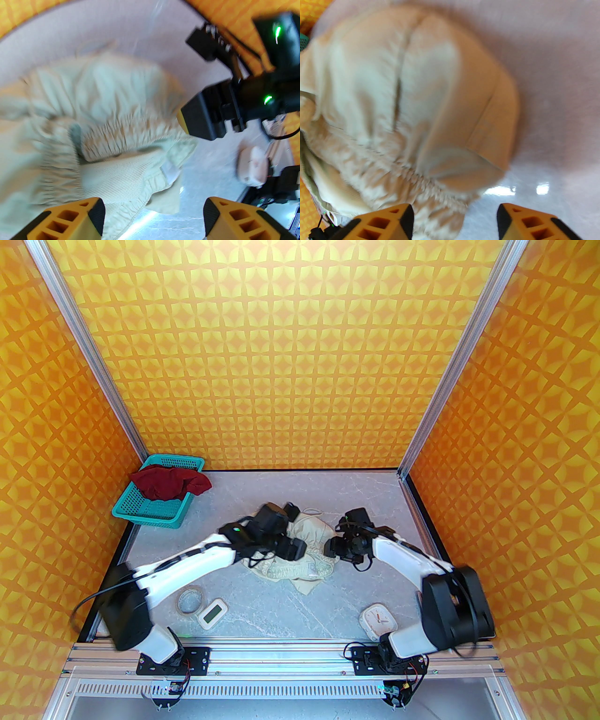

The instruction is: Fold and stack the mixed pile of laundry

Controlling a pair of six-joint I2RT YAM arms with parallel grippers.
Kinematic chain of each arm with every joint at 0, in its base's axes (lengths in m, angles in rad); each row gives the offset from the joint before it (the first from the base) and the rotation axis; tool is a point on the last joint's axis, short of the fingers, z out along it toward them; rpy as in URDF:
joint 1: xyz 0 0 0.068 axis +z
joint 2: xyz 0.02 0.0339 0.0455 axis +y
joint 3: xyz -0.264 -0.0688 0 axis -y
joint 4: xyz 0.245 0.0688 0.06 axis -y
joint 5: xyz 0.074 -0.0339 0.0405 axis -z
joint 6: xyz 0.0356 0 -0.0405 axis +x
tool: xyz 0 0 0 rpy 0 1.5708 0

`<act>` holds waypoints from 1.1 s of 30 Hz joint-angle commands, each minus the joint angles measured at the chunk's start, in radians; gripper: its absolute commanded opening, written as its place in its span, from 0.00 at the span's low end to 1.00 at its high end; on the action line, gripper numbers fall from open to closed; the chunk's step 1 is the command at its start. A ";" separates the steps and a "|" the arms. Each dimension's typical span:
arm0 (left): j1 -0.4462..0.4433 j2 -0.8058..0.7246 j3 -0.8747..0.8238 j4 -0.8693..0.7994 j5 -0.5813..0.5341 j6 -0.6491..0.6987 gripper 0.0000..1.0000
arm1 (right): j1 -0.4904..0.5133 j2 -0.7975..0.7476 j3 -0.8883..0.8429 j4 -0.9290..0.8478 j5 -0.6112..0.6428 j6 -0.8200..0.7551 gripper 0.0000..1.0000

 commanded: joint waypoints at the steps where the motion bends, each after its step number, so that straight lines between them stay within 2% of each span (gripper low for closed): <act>1: 0.021 0.015 -0.036 -0.019 -0.089 -0.038 0.68 | 0.004 0.047 0.010 0.036 -0.101 0.011 0.46; 5: 0.059 -0.007 -0.123 0.051 -0.094 -0.058 0.63 | 0.019 0.023 -0.031 0.061 -0.143 0.028 0.17; 9: 0.130 -0.003 -0.179 0.134 -0.094 -0.053 0.57 | 0.058 -0.061 -0.067 0.050 -0.157 0.058 0.01; 13: 0.224 0.037 -0.199 0.253 -0.082 -0.028 0.52 | 0.135 -0.158 -0.107 0.046 -0.192 0.124 0.00; 18: 0.327 0.123 -0.133 0.339 -0.028 -0.011 0.48 | 0.312 -0.277 -0.144 0.072 -0.192 0.254 0.00; 19: 0.343 0.137 -0.101 0.331 -0.013 -0.005 0.48 | 0.352 -0.287 -0.139 0.081 -0.187 0.280 0.05; 21: 0.352 0.131 -0.043 0.274 -0.009 0.021 0.56 | 0.412 -0.298 -0.117 0.091 -0.186 0.316 0.18; 23: 0.351 0.078 -0.023 0.212 -0.010 0.047 0.66 | 0.426 -0.321 -0.096 0.081 -0.189 0.332 0.39; 25: 0.351 0.003 -0.040 0.148 -0.022 0.053 0.72 | 0.414 -0.360 -0.069 0.021 -0.133 0.312 0.51; 27: 0.351 -0.085 -0.084 0.077 -0.032 0.048 0.74 | 0.358 -0.389 -0.058 -0.035 -0.126 0.286 0.57; 30: 0.316 -0.221 -0.177 -0.001 -0.032 0.030 0.72 | 0.219 -0.401 -0.088 -0.058 -0.167 0.242 0.58; 33: 0.197 -0.286 -0.231 -0.097 -0.033 -0.028 0.72 | 0.084 -0.351 -0.097 -0.060 -0.198 0.183 0.60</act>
